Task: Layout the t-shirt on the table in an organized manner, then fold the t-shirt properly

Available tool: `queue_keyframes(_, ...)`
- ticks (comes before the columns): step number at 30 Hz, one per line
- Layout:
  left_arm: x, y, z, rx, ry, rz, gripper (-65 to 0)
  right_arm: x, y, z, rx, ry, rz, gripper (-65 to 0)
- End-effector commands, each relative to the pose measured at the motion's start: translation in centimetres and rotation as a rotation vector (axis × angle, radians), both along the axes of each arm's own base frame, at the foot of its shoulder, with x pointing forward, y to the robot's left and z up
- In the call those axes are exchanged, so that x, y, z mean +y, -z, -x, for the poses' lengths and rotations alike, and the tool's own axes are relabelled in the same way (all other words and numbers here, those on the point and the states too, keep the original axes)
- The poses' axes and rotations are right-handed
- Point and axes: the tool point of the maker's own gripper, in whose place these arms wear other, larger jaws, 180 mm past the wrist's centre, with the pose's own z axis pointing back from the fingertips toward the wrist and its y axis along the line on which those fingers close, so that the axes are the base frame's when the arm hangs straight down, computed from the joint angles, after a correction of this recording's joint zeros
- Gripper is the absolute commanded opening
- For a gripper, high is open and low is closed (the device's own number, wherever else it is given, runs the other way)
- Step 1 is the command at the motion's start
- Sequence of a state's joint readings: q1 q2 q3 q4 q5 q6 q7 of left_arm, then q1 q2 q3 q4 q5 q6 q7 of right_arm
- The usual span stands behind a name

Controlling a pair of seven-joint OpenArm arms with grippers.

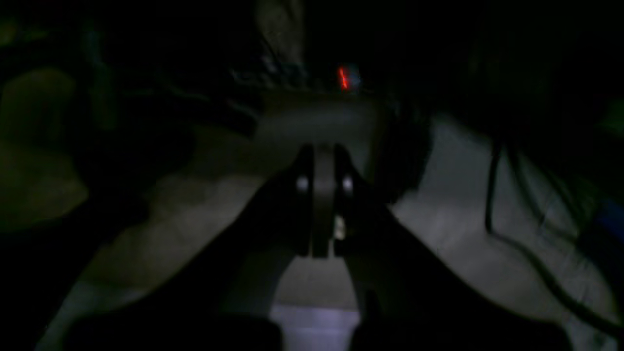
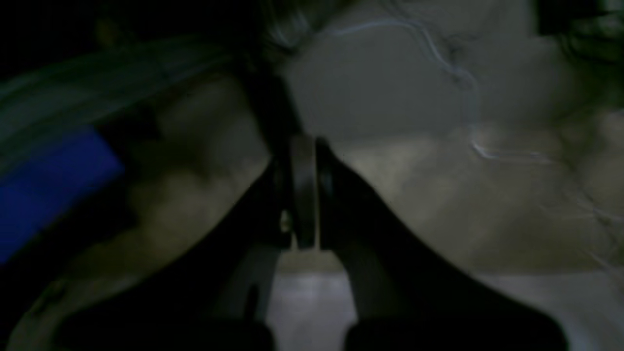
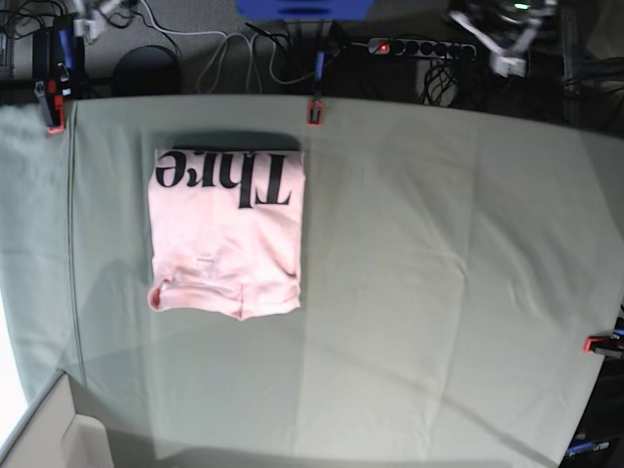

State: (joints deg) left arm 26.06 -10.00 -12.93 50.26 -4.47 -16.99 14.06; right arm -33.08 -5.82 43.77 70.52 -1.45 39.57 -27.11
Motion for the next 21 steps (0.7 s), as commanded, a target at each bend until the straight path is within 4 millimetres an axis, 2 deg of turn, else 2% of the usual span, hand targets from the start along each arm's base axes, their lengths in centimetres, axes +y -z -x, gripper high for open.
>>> queue_keyframes(1, -0.6, 1.1, 0.1, 0.01, 0.02, 0.011, -65.0, 1.2, 0.6, -0.2, -0.023, -0.01, -0.032, -65.0)
queue_keyframes(4, -3.3, 4.3, 1.7, 0.085, 0.018, 0.066, -65.0, 4.8, 3.1, -0.8, -0.092, -0.009, -0.108, -65.0)
queue_keyframes(6, -4.8, 5.4, 2.5, 0.107, -0.007, 0.083, -65.0, 6.7, 4.5, -0.8, -0.135, 0.032, -0.152, -65.0)
queue_keyframes(7, -5.3, 5.6, 2.3, 0.093, -0.018, 0.087, -65.0, 6.9, 5.5, -0.7, -0.143, 0.081, -0.133, -65.0)
queue_keyframes(8, -6.0, 5.7, 2.3, 0.083, -0.031, 0.093, -65.0, 6.2, 6.6, -0.4, -0.139, 0.14, -0.083, -65.0)
queue_keyframes(11, -8.0, 5.7, 1.3, 0.052, -0.039, 0.119, -65.0, 5.3, 9.2, 2.4, -0.059, 0.252, 0.057, -65.0)
queue_keyframes(14, -7.0, 6.1, 1.4, 0.075, -0.024, 0.031, -65.0, 4.5, 9.6, 4.6, -0.016, 0.268, 0.23, -65.0)
queue_keyframes(16, -7.0, 6.2, 0.8, 0.07, -0.016, -0.013, -65.0, 4.1, 9.1, 4.6, -0.037, 0.181, 0.339, -65.0)
queue_keyframes(21, -7.3, 6.1, 0.5, 0.063, -0.017, -0.017, -65.0, 3.1, 8.8, 3.9, 0.007, -0.057, 0.487, -65.0)
